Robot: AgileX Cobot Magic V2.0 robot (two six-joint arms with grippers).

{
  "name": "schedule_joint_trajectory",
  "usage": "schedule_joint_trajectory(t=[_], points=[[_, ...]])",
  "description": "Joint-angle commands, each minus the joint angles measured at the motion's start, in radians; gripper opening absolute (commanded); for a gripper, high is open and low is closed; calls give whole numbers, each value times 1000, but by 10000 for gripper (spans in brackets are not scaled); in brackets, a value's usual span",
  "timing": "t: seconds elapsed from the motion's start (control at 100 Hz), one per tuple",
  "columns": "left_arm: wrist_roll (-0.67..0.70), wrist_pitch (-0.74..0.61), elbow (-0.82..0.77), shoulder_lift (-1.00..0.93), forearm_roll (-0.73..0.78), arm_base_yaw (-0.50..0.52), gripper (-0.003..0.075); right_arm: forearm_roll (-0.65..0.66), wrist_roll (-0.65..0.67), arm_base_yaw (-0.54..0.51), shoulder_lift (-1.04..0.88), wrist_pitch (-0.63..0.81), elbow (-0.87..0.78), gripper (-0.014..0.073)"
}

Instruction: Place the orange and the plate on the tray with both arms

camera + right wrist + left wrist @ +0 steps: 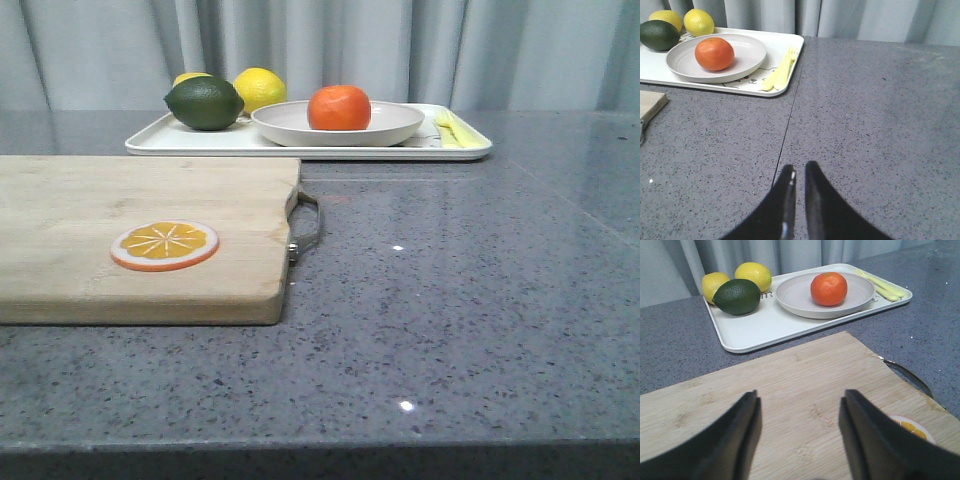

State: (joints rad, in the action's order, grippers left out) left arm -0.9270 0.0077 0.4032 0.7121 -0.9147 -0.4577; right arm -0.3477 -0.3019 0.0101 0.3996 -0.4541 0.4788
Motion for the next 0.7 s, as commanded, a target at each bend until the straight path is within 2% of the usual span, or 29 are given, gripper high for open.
schedule_joint_trajectory(t=[0.0,0.08,0.15,0.69], points=[[0,-48,26,-4,-11,1,135,-15,-12,-4,5,80,26,-1],[0,-48,26,-4,-11,1,-20,-15,-12,-4,5,80,26,-43],[0,-48,26,-4,-11,1,-19,-15,-12,-4,5,79,26,-70],[0,-48,26,-4,-11,1,-19,-16,-12,-4,5,55,26,-68]])
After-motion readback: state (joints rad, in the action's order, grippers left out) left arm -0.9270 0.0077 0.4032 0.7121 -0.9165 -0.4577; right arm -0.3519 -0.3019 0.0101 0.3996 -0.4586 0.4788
